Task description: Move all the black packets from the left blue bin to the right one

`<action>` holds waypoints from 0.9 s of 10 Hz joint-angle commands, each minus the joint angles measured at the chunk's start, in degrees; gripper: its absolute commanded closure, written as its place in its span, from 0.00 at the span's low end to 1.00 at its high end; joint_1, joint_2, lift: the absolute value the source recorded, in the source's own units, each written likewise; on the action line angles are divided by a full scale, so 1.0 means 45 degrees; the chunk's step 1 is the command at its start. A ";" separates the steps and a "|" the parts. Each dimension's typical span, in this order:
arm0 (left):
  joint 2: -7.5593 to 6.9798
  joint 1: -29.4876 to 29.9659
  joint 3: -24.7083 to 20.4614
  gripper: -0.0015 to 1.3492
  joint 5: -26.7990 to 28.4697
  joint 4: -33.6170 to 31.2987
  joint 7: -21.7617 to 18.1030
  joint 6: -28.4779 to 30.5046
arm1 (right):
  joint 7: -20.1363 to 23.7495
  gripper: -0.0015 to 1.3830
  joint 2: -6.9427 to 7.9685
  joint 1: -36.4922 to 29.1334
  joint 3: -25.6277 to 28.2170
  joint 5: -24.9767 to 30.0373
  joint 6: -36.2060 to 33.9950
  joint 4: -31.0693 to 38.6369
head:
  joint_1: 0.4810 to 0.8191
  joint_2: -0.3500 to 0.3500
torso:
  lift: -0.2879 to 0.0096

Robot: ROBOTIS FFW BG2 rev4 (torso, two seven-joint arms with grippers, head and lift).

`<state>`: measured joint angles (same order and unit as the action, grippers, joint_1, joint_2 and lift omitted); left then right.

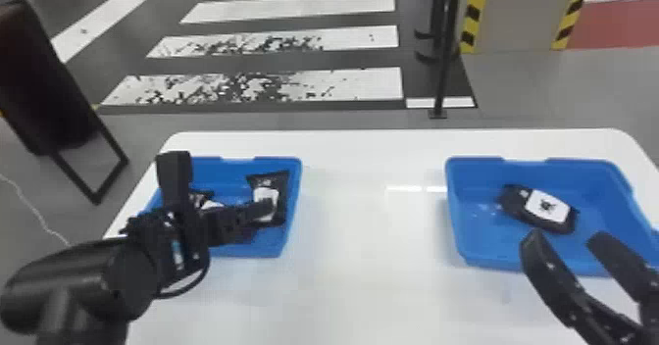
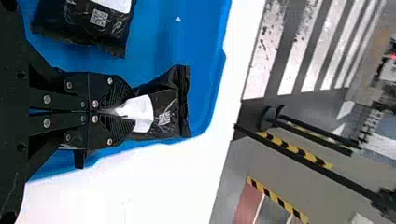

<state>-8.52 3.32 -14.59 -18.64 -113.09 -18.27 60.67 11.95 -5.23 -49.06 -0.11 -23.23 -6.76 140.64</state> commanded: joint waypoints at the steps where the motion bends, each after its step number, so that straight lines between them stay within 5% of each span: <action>1: 0.0096 0.1356 0.0093 0.90 -0.0656 -0.2166 -0.0178 -0.0264 | 0.0176 0.20 -0.0028 0.0214 0.0000 -0.0144 -0.0340 0.0043 | 0.63 0.70 | 0.50; 5: 0.0349 0.2888 0.1058 0.90 -0.2027 -0.4728 -0.0862 -0.0451 | 0.0840 0.20 -0.0048 0.1433 -0.0127 -0.0601 -0.1059 -0.0301 | 0.63 0.59 | 0.50; 9: 0.0369 0.2981 0.2683 0.90 -0.2941 -0.4916 -0.1018 -0.0451 | 0.1035 0.21 -0.0360 0.2714 -0.0787 -0.1693 -0.1840 -0.1020 | 0.63 0.46 | 0.50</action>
<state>-6.87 16.73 -3.61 -31.37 -135.08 -22.83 58.55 16.59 -6.64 -37.87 -3.20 -29.95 -14.51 136.73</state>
